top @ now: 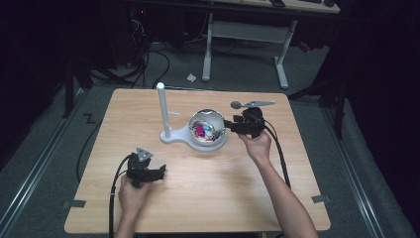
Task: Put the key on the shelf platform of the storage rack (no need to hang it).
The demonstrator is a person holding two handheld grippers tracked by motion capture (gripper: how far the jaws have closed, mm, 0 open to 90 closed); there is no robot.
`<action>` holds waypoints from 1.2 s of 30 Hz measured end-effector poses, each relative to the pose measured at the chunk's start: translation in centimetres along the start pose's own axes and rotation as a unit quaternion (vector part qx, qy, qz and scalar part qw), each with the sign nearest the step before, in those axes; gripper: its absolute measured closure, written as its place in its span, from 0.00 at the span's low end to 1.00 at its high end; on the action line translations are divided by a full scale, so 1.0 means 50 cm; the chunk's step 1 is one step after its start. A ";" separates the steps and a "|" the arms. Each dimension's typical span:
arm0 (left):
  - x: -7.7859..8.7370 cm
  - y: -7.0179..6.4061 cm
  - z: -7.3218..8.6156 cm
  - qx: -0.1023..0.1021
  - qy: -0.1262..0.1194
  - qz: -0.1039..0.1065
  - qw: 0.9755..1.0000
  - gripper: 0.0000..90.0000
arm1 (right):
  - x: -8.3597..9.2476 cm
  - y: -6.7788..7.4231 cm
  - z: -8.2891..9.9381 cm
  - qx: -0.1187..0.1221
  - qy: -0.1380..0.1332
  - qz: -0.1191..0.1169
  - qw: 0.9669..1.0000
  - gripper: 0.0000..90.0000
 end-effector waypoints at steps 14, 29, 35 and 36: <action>0.000 0.000 0.000 0.000 0.000 0.000 1.000 0.19 | 0.056 -0.036 0.031 -0.015 -0.014 0.009 1.000 0.55; 0.000 0.000 0.000 0.001 0.000 0.000 1.000 0.19 | 0.114 -0.073 0.076 -0.026 -0.018 0.020 0.999 0.55; 0.000 0.000 0.000 0.000 0.000 0.000 1.000 0.19 | 0.142 -0.070 0.075 -0.021 -0.031 0.022 0.999 0.55; 0.000 0.000 0.000 0.000 0.000 0.000 1.000 0.19 | 0.151 -0.067 0.073 -0.018 -0.036 0.022 0.999 0.55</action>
Point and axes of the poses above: each handheld gripper's, and its own axes: x roughly backward along the jaws, z roughly out of its underside, y roughly to its left, the point moved 8 cm from there along -x, roughly forward along the jaws, and after that the axes turned 12 degrees about z, right-handed, at the moved point
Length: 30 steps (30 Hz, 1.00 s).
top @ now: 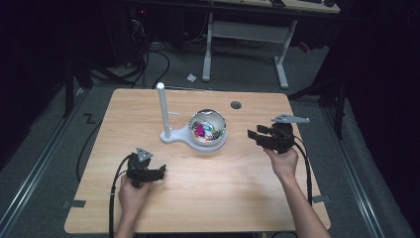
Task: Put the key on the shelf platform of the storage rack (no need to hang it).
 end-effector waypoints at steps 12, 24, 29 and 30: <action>0.000 0.000 0.000 0.000 0.000 0.000 1.000 0.19 | 0.021 -0.022 0.035 -0.011 -0.002 0.013 1.000 0.56; 0.000 0.000 0.000 -0.001 0.000 0.000 1.000 0.19 | 0.052 -0.037 0.069 -0.018 -0.011 0.017 1.000 0.56; 0.000 0.000 0.000 -0.001 0.000 0.000 1.000 0.19 | 0.064 -0.036 0.083 -0.020 -0.012 0.017 1.000 0.56; 0.000 0.000 0.000 0.000 0.000 0.000 1.000 0.19 | 0.067 -0.036 0.085 -0.021 -0.013 0.015 1.000 0.56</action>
Point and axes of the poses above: each handheld gripper's, and its own axes: x roughly backward along the jaws, z roughly out of its underside, y roughly to its left, the point moved 8 cm from there along -x, roughly forward along the jaws, and after that the axes turned 12 degrees about z, right-handed, at the moved point
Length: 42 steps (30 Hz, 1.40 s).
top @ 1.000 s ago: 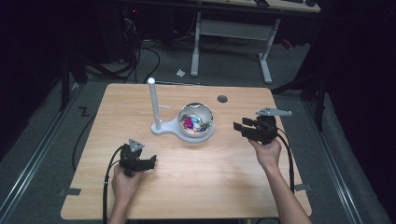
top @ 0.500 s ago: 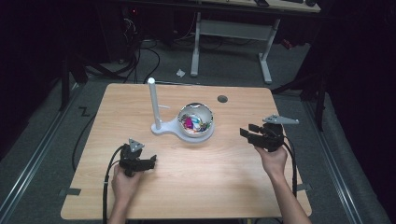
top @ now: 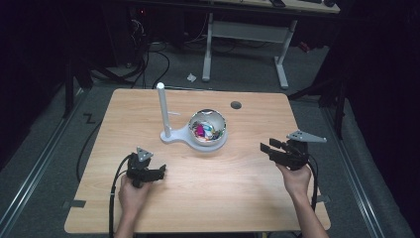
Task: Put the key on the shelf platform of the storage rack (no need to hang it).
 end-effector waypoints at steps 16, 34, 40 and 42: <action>0.000 0.000 0.000 0.003 -0.002 -0.002 1.000 0.19 | 0.000 -0.007 0.065 -0.028 0.013 -0.002 1.000 0.57; 0.000 0.000 0.000 0.004 -0.002 -0.002 1.000 0.19 | -0.033 0.009 0.140 -0.043 0.045 -0.014 0.998 0.58; 0.000 0.000 0.000 0.004 -0.002 -0.003 1.000 0.19 | -0.043 0.011 0.157 -0.048 0.053 -0.017 0.997 0.58; 0.000 0.000 0.000 0.004 -0.002 -0.003 1.000 0.19 | -0.047 0.011 0.163 -0.046 0.055 -0.016 0.997 0.58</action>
Point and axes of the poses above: each handheld gripper's, and its own axes: x roughly backward along the jaws, z roughly out of its underside, y roughly to its left, the point moved 8 cm from there along -x, roughly forward along the jaws, and after that the axes turned 12 degrees about z, right-handed, at the moved point
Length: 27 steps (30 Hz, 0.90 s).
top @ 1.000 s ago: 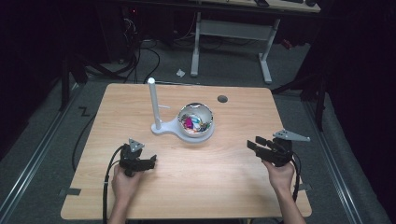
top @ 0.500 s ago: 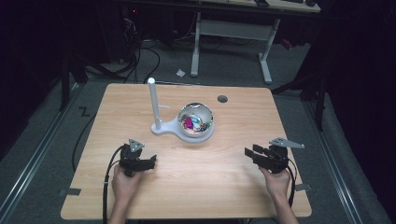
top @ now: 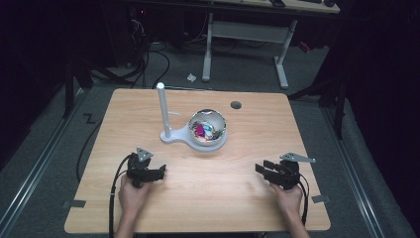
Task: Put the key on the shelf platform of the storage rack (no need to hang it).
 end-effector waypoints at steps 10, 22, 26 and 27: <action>0.000 0.000 0.000 0.000 0.000 0.000 1.000 0.19 | -0.024 0.001 0.030 0.001 0.008 0.006 1.000 0.54; 0.000 0.000 0.000 0.003 0.000 -0.002 1.000 0.19 | -0.047 0.009 0.056 0.044 0.024 0.048 0.998 0.49; 0.000 0.000 0.000 0.000 0.000 0.000 1.000 0.19 | -0.050 0.019 0.059 0.093 0.024 0.081 0.992 0.48; 0.000 0.000 0.000 0.000 0.000 0.000 1.000 0.19 | -0.051 0.023 0.060 0.111 0.025 0.095 0.989 0.47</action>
Point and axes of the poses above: each handheld gripper's, and its own axes: x roughly backward along the jaws, z roughly out of its underside, y roughly to its left, the point moved 8 cm from there along -x, roughly forward along the jaws, and after that the axes turned 12 degrees about z, right-handed, at the moved point
